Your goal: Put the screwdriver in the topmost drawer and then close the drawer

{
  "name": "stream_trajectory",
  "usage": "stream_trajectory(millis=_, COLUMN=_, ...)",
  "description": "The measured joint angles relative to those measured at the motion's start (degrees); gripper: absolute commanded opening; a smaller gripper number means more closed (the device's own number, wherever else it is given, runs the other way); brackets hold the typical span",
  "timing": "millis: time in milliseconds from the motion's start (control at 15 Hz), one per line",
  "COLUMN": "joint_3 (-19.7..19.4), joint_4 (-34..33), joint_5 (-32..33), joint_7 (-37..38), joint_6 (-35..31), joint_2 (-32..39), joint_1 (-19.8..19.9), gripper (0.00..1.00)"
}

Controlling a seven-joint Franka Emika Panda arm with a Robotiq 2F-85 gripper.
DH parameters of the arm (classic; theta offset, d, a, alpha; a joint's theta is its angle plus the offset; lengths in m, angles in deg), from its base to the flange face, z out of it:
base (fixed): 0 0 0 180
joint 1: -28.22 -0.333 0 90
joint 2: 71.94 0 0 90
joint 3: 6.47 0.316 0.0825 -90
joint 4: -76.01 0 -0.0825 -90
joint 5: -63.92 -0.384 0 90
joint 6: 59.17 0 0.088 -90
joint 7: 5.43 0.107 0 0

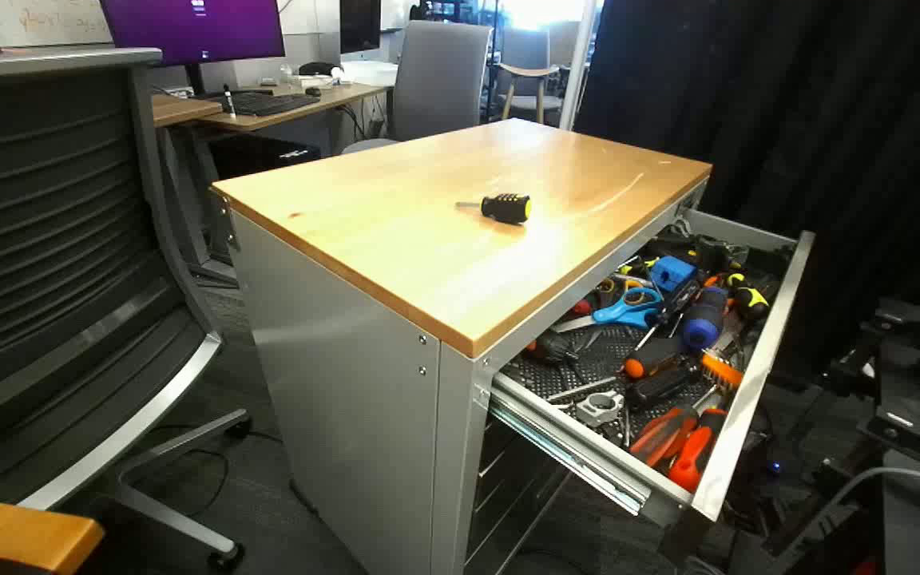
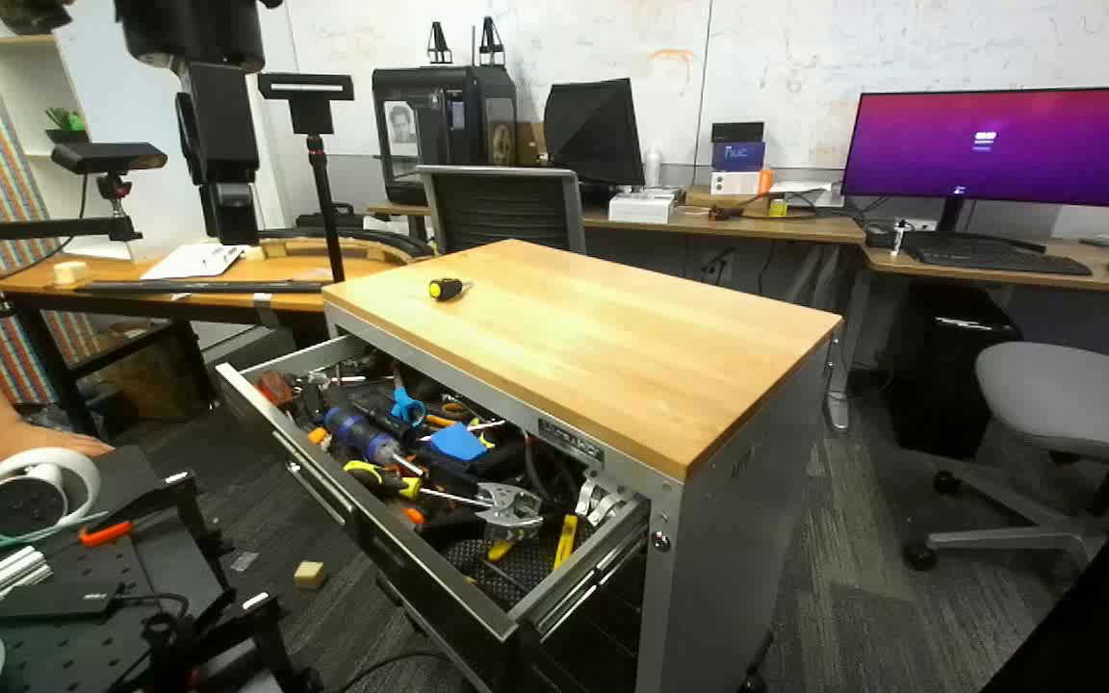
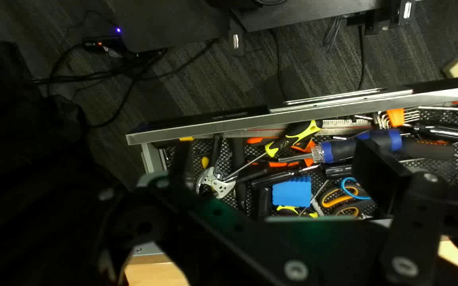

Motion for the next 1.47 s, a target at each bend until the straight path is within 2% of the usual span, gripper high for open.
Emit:
stream_trajectory(millis=467, joint_3=-0.02, joint_4=-0.19, joint_5=0.0, joint_7=0.0, joint_6=-0.04, joint_2=-0.06, joint_1=-0.01, gripper=1.0)
stream_trajectory(millis=667, joint_3=0.09, joint_4=-0.93, joint_5=-0.12, joint_7=-0.02, joint_6=-1.47, joint_2=2.25, joint_1=-0.8, gripper=1.0)
stream_trajectory(millis=1067, joint_3=4.59, joint_4=-11.51, joint_5=-2.4, joint_7=-0.08, joint_6=-5.79, joint_2=19.52, joint_1=-8.73, gripper=1.0)
stream_trajectory(millis=1267, joint_3=6.17, joint_4=-16.44, joint_5=-3.41, joint_7=-0.63, joint_6=-11.65, joint_2=29.38, joint_1=-11.55, gripper=1.0)
stream_trajectory(millis=1467, joint_3=7.75, joint_4=-21.91, joint_5=-3.43, joint_7=0.13, joint_6=-18.67, joint_2=40.23, joint_1=-12.72, gripper=1.0)
